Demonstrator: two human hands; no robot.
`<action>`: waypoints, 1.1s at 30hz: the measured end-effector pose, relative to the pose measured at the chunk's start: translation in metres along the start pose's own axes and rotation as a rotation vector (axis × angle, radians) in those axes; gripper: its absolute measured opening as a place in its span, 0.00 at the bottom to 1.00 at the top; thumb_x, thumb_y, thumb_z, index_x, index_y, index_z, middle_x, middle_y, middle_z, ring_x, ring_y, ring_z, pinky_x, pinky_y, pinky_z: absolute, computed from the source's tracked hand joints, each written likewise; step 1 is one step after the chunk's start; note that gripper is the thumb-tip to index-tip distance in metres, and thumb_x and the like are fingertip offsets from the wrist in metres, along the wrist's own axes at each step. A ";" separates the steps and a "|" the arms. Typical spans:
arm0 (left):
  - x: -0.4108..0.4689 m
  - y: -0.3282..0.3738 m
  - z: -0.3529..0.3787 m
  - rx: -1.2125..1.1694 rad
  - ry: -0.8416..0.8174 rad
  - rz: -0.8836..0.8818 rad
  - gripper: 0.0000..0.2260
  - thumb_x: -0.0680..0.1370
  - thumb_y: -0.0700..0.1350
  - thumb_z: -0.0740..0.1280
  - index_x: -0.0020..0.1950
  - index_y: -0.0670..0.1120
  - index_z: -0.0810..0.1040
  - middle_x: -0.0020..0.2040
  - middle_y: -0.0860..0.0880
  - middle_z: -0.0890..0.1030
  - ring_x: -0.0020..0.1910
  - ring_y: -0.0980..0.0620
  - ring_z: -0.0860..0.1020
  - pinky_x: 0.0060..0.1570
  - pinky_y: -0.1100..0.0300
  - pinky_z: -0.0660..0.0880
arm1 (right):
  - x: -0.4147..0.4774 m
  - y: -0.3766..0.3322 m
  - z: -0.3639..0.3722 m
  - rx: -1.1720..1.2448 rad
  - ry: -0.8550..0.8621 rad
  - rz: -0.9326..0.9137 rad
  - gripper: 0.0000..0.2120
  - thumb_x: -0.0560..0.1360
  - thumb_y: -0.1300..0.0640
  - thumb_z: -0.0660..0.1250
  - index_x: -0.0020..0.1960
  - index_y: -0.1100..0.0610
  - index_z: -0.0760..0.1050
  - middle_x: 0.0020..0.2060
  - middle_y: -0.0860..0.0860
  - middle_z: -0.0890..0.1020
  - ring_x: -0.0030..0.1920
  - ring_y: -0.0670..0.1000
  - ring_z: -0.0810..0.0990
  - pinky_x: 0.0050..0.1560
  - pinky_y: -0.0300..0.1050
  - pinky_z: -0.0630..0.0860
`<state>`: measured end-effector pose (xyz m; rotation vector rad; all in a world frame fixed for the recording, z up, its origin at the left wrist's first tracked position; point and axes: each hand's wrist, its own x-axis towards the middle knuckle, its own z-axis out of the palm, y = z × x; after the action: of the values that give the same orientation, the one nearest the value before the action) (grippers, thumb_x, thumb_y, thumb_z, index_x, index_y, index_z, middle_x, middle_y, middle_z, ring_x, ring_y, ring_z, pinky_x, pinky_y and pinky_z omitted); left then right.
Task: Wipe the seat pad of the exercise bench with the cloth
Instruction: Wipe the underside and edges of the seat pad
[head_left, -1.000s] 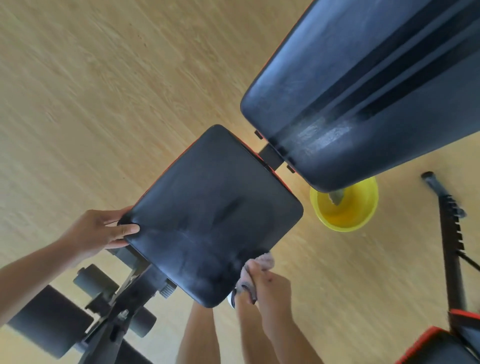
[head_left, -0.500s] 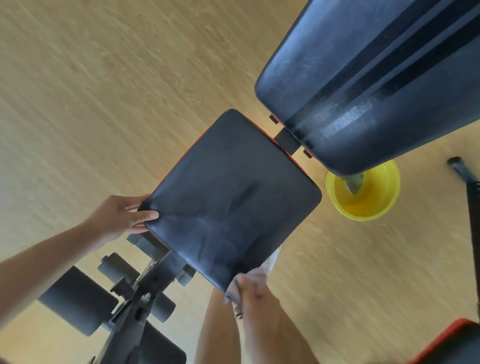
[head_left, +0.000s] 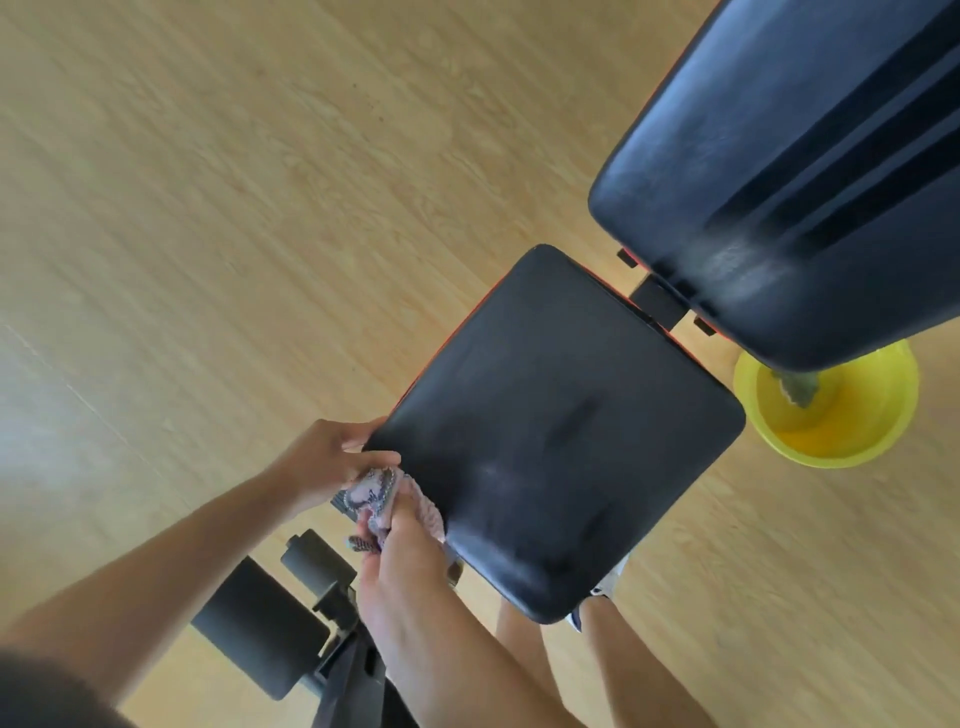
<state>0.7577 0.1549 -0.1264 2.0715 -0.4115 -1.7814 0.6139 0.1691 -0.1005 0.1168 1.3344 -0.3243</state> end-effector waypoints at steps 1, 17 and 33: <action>0.000 0.000 -0.002 0.040 -0.012 0.015 0.17 0.76 0.41 0.74 0.55 0.63 0.82 0.48 0.58 0.89 0.46 0.60 0.84 0.44 0.69 0.78 | 0.007 0.003 0.014 0.101 0.007 0.023 0.07 0.82 0.65 0.66 0.48 0.58 0.80 0.33 0.55 0.80 0.25 0.50 0.75 0.34 0.44 0.74; 0.003 -0.004 -0.001 -0.053 -0.007 0.008 0.19 0.75 0.39 0.75 0.50 0.67 0.84 0.49 0.59 0.89 0.50 0.63 0.85 0.45 0.66 0.82 | -0.036 -0.134 -0.174 -0.566 0.589 -0.380 0.19 0.76 0.48 0.68 0.31 0.57 0.73 0.27 0.55 0.78 0.32 0.56 0.73 0.37 0.47 0.71; 0.001 0.001 0.000 -0.046 -0.005 -0.031 0.19 0.76 0.38 0.74 0.45 0.66 0.86 0.48 0.59 0.89 0.49 0.62 0.85 0.45 0.67 0.81 | -0.033 -0.121 -0.178 -1.011 0.505 -0.263 0.25 0.68 0.45 0.79 0.25 0.62 0.78 0.20 0.48 0.77 0.23 0.48 0.72 0.32 0.44 0.70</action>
<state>0.7578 0.1538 -0.1274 2.0528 -0.3389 -1.7973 0.4049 0.1070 -0.0987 -0.8785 1.8752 0.2075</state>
